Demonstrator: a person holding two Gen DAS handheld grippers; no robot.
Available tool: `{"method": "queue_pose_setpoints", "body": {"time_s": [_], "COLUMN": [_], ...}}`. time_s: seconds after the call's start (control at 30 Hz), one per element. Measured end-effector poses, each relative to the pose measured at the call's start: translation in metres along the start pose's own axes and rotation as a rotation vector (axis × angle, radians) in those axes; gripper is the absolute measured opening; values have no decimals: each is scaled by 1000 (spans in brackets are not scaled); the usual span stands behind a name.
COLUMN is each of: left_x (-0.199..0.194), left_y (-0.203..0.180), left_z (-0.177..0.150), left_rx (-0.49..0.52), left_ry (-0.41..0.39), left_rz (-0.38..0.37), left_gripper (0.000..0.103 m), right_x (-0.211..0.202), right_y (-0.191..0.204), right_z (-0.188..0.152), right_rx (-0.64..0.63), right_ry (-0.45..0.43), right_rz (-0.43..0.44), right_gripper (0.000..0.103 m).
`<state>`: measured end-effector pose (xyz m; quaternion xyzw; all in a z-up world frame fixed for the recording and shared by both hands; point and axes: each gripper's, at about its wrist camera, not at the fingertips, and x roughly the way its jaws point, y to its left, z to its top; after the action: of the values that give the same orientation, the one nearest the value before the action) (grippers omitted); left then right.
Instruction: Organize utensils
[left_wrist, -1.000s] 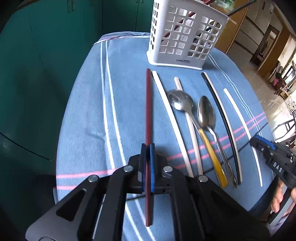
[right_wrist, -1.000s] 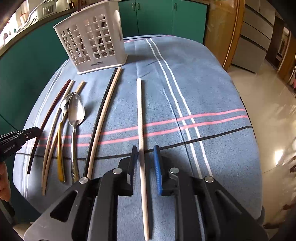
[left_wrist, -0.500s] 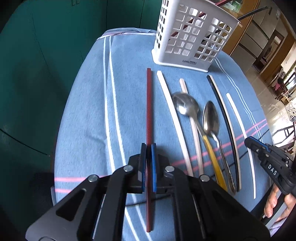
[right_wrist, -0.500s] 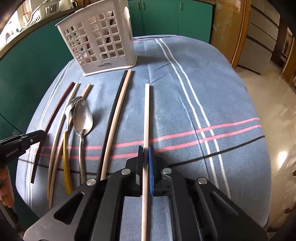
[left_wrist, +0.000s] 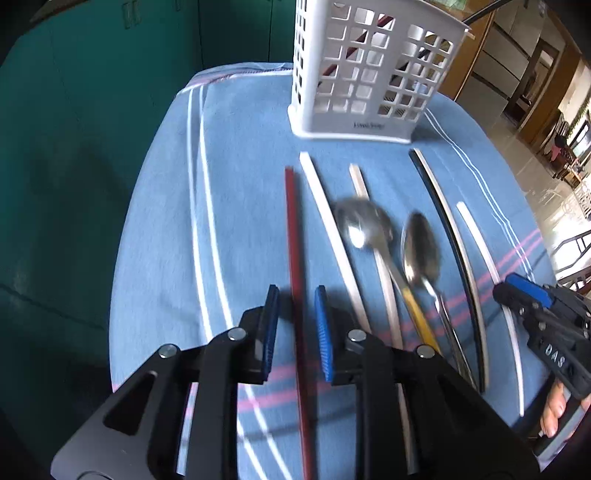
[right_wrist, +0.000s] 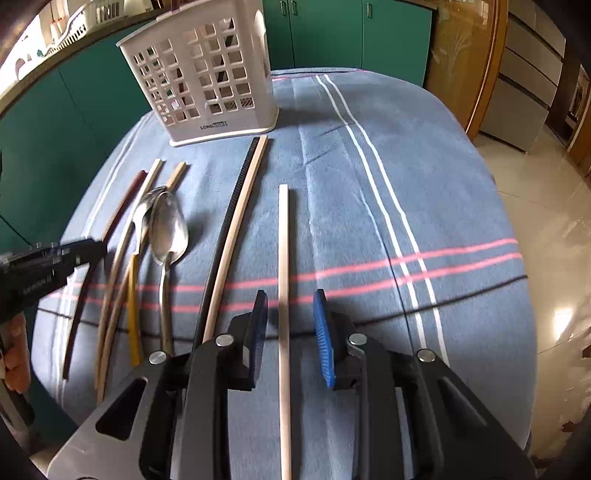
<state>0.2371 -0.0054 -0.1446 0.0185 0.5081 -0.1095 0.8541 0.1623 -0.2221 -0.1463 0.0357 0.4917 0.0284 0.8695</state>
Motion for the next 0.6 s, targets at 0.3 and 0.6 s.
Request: {"method": "queue_pose_setpoints", "body": {"time_s": [0.3, 0.6], "left_x": [31, 36], "left_y": [-9, -6], "left_z": [51, 59], "left_rx": [73, 80], "left_ry": [23, 15], "left_rz": [74, 74], "left_gripper": [33, 33], "right_x": [30, 37], "right_y": [11, 11], "right_z": [46, 54], "right_rx": [-32, -51], "right_ry": [-6, -11], "right_rz": [-56, -48], "right_gripper": [26, 24]}}
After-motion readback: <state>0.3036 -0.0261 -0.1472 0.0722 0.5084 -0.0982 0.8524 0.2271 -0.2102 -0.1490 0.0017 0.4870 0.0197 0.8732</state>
